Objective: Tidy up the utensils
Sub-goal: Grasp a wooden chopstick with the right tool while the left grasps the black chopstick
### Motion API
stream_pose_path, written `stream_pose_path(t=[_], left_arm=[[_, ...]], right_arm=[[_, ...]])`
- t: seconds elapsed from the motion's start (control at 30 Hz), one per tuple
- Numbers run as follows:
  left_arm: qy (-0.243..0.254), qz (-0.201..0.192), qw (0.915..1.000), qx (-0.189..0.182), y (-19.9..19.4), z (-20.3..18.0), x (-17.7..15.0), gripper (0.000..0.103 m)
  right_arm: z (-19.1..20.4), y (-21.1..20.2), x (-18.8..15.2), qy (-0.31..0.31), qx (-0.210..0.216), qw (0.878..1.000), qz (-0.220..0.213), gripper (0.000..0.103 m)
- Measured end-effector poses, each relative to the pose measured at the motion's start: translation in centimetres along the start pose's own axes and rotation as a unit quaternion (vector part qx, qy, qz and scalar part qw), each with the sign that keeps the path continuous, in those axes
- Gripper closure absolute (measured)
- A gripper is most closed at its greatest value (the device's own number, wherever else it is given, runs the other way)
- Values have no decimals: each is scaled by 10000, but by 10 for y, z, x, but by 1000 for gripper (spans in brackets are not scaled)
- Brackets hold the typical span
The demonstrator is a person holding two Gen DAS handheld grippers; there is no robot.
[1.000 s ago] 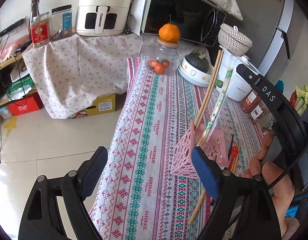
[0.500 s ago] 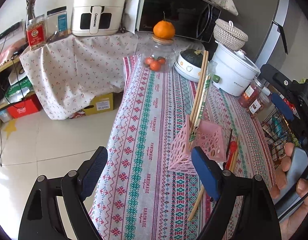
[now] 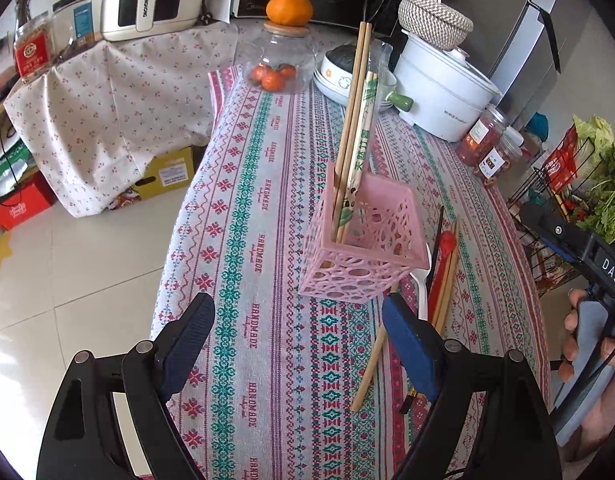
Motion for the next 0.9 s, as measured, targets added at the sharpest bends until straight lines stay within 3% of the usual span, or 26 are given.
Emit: stream_pose_path(t=[0.43,0.5,0.67,0.83,0.9], left_arm=[[512,340,9981,-35,16,-29,-19,16],[558,356,9978,-80,16,-32,-21,16],[628,370,9972,-179,15,-36,-23,16],[596,373,9972,-249,15,-37,-22,16],[600,371,9971,-299,14,-38,-22,16]], right_arm=[[-60,53,-37,378,-572,9904,1199,1],[-66,62,-40,394,-675,9879,1340,6],[-74,84,-53,447,-795,9806,1735,35],[-63,90,-49,372,-632,9826,1707,54],[-59,91,-49,200,-711,9825,1709,56]])
Point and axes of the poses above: each gripper's, at about its wrist camera, not at the fingertips, and y roughly the way its jaws point, z to its left, x to its top, the point moved 9 cm from there along y, roughly the way its jaws point, and after that the axes turned 4 degrees about -z, right-handed, at the moved point
